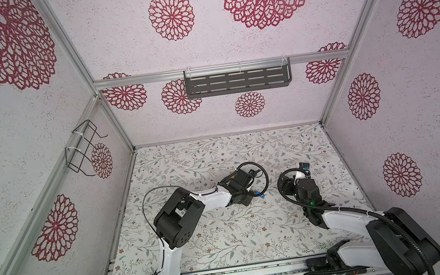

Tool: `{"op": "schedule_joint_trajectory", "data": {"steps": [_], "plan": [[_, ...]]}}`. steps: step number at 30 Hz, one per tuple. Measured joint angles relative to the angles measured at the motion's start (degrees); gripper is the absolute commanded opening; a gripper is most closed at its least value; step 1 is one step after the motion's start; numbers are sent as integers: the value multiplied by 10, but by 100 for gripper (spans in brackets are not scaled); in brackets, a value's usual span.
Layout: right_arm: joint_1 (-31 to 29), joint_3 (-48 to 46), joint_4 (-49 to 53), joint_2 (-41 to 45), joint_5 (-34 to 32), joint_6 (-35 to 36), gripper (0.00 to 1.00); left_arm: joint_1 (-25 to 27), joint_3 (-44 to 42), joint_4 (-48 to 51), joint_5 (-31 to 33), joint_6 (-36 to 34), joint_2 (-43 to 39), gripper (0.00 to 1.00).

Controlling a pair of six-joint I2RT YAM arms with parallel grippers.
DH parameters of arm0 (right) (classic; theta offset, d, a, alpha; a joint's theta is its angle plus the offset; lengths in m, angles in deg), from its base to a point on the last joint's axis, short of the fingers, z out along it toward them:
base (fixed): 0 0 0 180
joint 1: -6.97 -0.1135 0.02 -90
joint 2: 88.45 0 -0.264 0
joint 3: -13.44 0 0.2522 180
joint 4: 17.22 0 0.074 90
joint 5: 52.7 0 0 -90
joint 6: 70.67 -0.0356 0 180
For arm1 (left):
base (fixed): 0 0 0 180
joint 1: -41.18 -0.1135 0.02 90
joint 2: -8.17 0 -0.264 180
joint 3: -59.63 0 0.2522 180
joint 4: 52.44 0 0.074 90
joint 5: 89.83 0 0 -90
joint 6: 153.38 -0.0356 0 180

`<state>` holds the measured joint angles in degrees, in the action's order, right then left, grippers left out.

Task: Remove the keys from the keyring
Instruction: 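Lower the left gripper and grasp the edge of the grey keyring plate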

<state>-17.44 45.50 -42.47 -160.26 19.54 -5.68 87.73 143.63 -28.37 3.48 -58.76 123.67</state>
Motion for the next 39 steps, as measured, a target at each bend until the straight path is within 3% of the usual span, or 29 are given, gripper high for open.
{"op": "schedule_joint_trajectory", "data": {"steps": [10, 39], "plan": [[0, 0, 0, 0, 0, 0, 71, 24, 0, 4, 21, -19, -1, 33], [0, 0, 0, 0, 11, 0, 70, 24, 11, -13, 50, -31, 0, 29]]}}
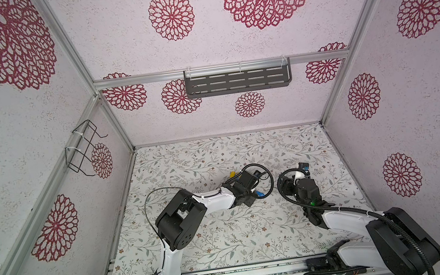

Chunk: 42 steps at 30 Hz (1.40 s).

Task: Remove the keys from the keyring
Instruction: 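Lower the left gripper and grasp the edge of the grey keyring plate, then lift the keyring plate with the left gripper toward the right gripper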

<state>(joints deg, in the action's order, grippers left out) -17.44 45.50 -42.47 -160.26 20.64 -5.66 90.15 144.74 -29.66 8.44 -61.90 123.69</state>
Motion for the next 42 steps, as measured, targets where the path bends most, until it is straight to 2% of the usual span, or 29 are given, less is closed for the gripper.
{"op": "schedule_joint_trajectory", "data": {"steps": [5, 11, 17, 27, 31, 36, 42], "plan": [[0, 0, 0, 2, 0, 0, 70, 0, 6, -3, -1, 0, 6, 29], [0, 0, 0, 11, 0, 0, 70, 0, 11, -7, -3, 3, 14, 38], [0, 0, 1, 14, 0, 0, 71, 0, 14, -9, -4, 6, 24, 39], [0, 0, 1, 22, 0, 0, 71, 0, 13, -27, 4, 14, 27, 16], [0, 0, 1, 22, 0, 2, 70, 0, 9, -37, 10, 19, 26, 1], [0, 0, 1, 22, -3, 10, 70, 1, -18, -37, 26, 29, 2, 0], [0, -2, -23, 8, -26, 26, 70, -3, -76, -23, 41, 42, -118, 0]]}}
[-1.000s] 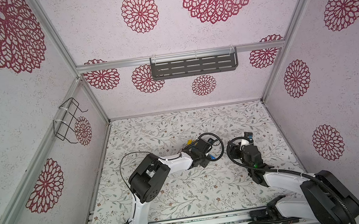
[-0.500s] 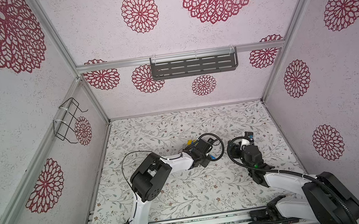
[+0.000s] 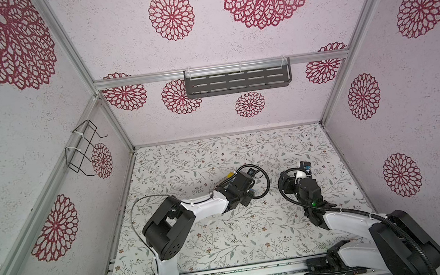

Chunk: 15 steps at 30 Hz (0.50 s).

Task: Remove the keys from the keyring
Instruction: 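Lift the keyring plate with the left gripper toward the right gripper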

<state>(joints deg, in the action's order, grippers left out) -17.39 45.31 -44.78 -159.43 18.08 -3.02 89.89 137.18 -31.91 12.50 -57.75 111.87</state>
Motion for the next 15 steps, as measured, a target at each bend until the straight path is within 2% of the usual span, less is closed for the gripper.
{"op": "schedule_joint_trajectory", "data": {"steps": [5, 9, 12, 15], "plan": [[0, 3, 31, 17, -6, 8, 63, -12, -5, 0, -17, 4, -94, 0], [3, 52, 150, 89, 0, 0, 67, -32, -4, 10, -61, 10, -143, 0], [5, 133, 235, 130, 41, -6, 69, -49, -4, 19, -106, 18, -166, 0], [5, 197, 277, 152, 110, -27, 68, -65, -1, 25, -158, 29, -191, 0]]}}
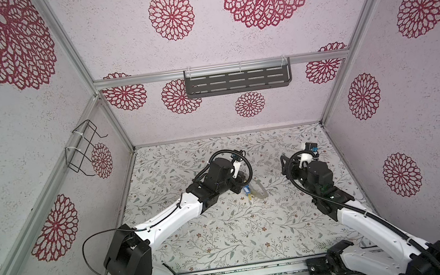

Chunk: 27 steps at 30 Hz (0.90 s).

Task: Remove the keys from the keyring
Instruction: 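Lift the keyring plate with the left gripper toward the right gripper, then grasp the raised keyring plate with the right gripper beside the left gripper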

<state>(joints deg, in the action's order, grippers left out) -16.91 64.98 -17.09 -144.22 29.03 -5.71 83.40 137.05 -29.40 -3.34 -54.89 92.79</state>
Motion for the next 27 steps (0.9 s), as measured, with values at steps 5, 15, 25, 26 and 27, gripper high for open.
{"op": "schedule_joint_trajectory", "data": {"steps": [5, 15, 25, 26, 27], "plan": [[-1, 20, 9, -5, 123, -63, 61, -37, 12, -1, -105, 27, -46, 0], [-54, 31, 6, -94, 235, -107, 58, -81, 9, -38, -197, 53, -85, 0], [-115, 72, 9, -130, 224, -80, 59, -89, -27, -99, -170, 68, -91, 0], [-122, 75, 7, -134, 220, -77, 59, -89, -27, -103, -175, 72, -91, 0], [-129, 76, 6, -138, 215, -75, 59, -90, -27, -107, -182, 76, -91, 0]]}}
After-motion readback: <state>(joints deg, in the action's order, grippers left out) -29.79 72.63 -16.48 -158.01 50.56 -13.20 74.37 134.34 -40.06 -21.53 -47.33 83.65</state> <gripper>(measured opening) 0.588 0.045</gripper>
